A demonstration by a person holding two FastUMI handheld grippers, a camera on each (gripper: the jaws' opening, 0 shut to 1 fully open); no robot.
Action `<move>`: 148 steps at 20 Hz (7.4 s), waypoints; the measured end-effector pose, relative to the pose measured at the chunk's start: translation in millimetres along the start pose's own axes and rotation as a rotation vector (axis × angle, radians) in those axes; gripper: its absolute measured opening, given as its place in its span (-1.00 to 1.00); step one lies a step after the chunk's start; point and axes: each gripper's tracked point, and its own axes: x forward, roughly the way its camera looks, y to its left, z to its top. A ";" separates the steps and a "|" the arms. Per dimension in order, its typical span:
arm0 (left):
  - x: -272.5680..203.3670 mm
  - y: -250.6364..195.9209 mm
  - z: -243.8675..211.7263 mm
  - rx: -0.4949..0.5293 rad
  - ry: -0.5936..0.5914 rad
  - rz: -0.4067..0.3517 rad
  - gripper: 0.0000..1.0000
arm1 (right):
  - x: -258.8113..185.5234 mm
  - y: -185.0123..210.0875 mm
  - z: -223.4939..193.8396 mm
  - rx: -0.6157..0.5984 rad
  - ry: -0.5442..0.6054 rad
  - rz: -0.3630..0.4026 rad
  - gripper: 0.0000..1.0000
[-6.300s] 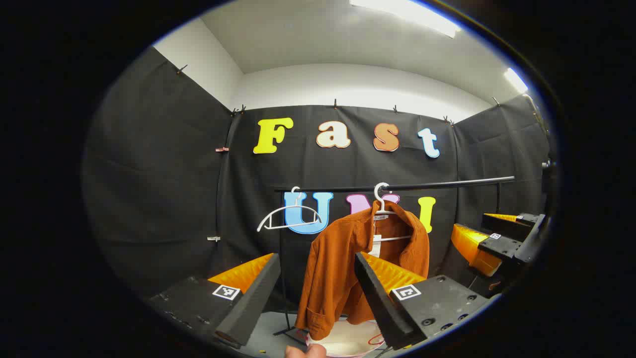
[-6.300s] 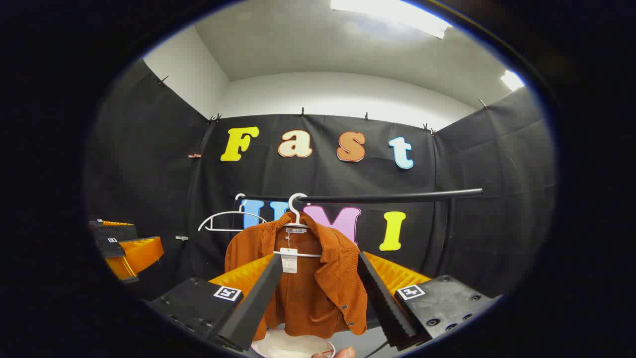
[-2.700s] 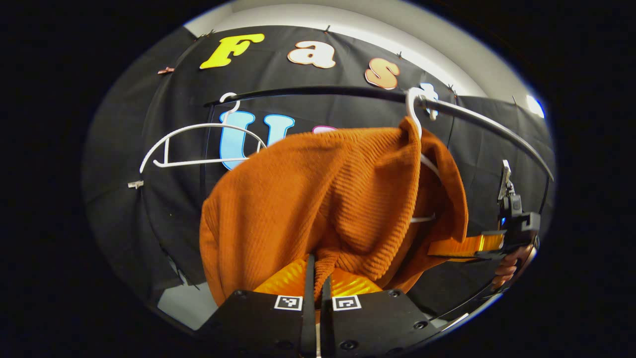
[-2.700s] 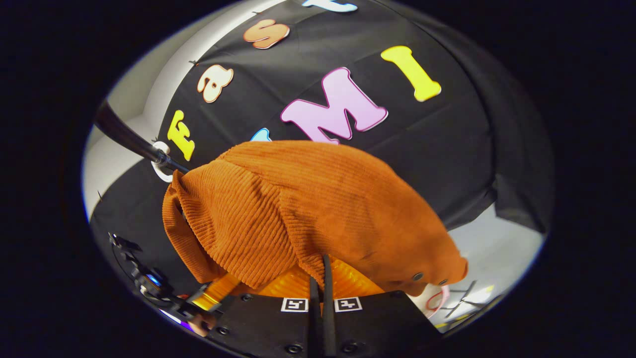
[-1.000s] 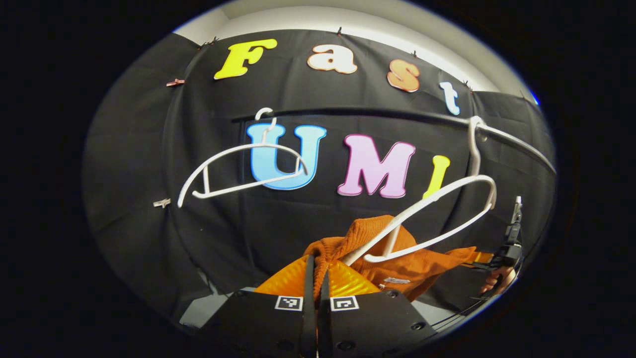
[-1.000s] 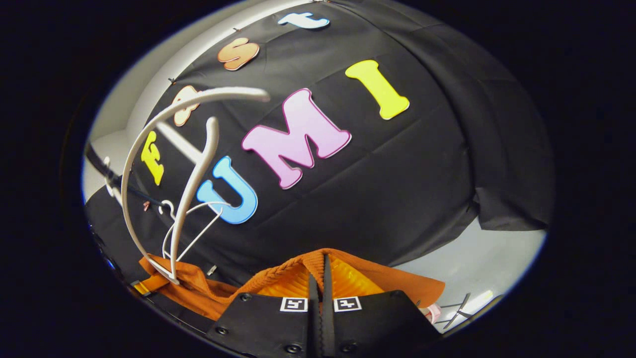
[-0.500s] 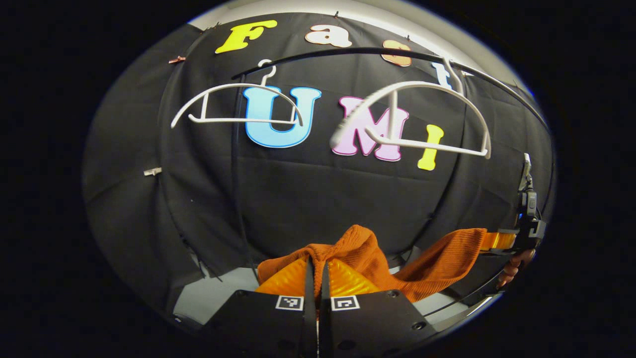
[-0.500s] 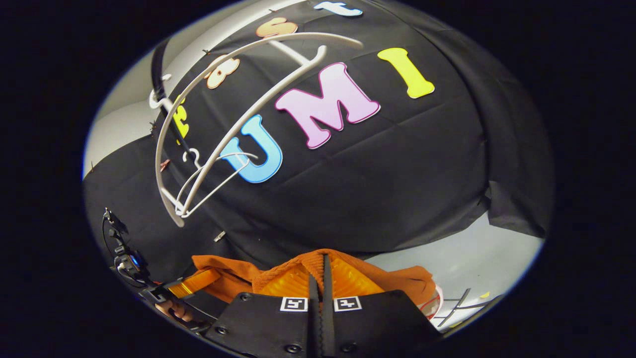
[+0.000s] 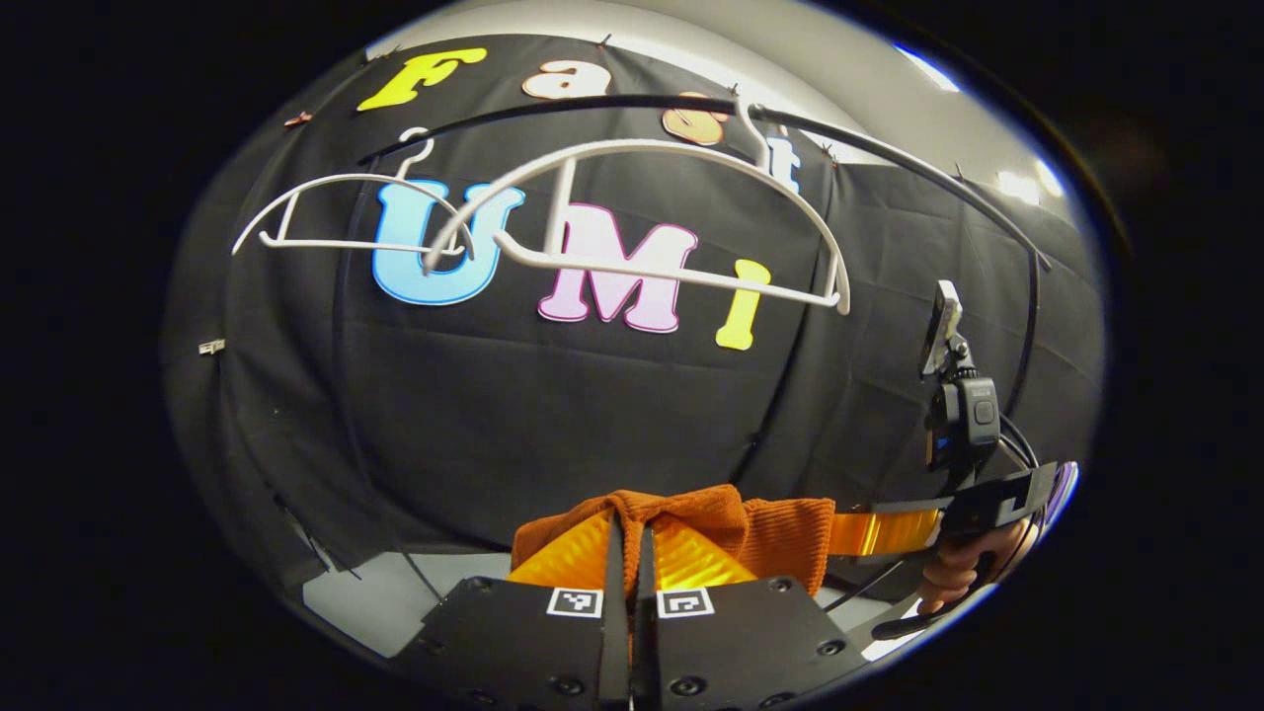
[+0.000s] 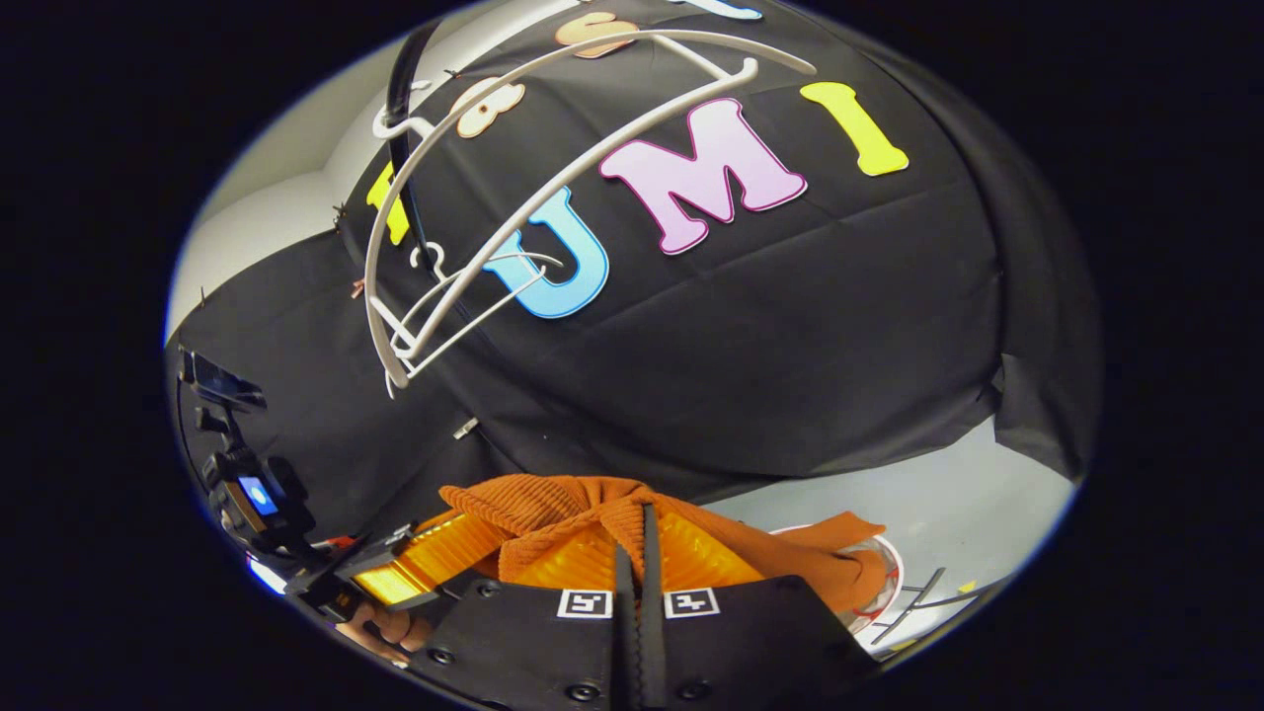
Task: Grasp the clothes on the hanger with both hands and then place them into the laundry hamper below.
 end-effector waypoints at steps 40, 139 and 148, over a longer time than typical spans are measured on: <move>-91.5 -10.5 27.8 0.048 -0.101 0.262 0.90 | -101.9 0.4 33.9 -0.452 -0.178 -0.379 1.00; -201.3 -74.2 158.1 0.164 -0.412 0.304 0.89 | -250.4 127.6 174.7 -0.615 -0.675 -0.339 0.96; -201.6 -74.4 157.4 0.173 -0.412 0.305 0.89 | -252.2 127.7 177.7 -0.623 -0.681 -0.342 0.96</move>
